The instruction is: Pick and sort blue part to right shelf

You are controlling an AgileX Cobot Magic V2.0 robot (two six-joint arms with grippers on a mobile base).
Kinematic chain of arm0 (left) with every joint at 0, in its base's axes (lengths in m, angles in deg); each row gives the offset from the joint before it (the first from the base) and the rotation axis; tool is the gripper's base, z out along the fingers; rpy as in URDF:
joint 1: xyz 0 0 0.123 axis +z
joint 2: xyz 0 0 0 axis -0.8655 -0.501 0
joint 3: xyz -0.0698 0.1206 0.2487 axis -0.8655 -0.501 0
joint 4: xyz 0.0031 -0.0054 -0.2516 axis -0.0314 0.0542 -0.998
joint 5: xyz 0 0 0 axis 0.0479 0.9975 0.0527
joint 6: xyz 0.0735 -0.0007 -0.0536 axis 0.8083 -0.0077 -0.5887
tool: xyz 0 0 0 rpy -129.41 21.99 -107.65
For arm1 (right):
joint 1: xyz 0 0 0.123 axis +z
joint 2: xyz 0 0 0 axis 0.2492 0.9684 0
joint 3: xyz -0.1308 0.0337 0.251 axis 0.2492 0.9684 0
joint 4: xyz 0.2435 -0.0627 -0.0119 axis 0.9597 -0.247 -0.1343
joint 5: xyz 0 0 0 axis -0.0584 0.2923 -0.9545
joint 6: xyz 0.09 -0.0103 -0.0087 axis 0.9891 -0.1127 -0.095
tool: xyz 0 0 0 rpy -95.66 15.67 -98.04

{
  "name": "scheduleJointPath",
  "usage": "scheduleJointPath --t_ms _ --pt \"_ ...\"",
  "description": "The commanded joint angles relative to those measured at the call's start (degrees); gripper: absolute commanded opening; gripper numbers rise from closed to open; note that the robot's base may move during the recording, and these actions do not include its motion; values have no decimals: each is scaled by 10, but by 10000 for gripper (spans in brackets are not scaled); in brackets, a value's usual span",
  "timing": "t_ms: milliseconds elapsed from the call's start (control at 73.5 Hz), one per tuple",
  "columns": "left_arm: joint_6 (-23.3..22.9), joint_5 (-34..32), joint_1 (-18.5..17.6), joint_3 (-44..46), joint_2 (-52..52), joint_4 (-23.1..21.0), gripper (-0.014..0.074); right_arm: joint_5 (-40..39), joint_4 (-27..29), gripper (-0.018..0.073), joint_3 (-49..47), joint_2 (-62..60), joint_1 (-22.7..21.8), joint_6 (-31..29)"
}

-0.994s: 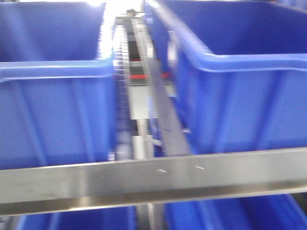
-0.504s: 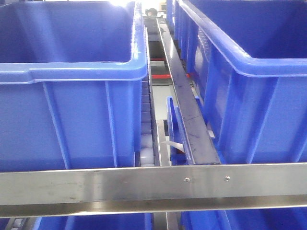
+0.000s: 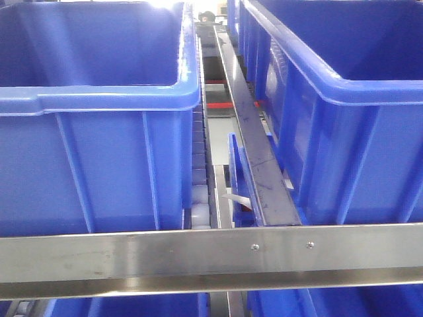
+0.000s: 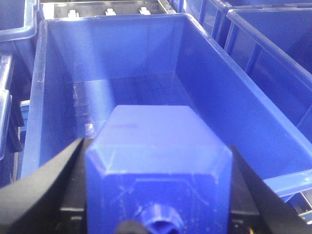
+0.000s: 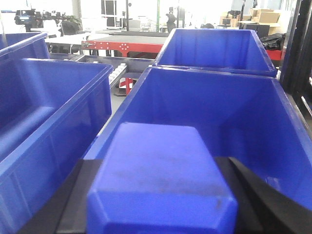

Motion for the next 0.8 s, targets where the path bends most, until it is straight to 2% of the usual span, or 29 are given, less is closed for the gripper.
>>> scheduleJointPath --t_ms 0,82,191,245,368,531,789 --pt "0 -58 -5 17 -6 -4 333 -54 -9 288 -15 9 -2 -1" --pt "0 -78 -5 17 -8 -1 333 -54 -9 288 -15 9 -2 -1" --pt "0 -106 -5 31 -45 27 333 -54 -9 288 -15 9 -2 -1" --pt "0 -110 -5 57 -94 41 333 -54 -9 288 -15 9 -2 -1" --pt "0 -108 -5 123 -204 42 333 -54 -8 288 -15 9 -2 -1" --pt "0 -108 -5 206 -361 27 333 -55 -8 288 -15 9 -2 -1" --pt "0 -122 -5 248 -555 19 333 -55 -8 288 -15 9 -2 -1"
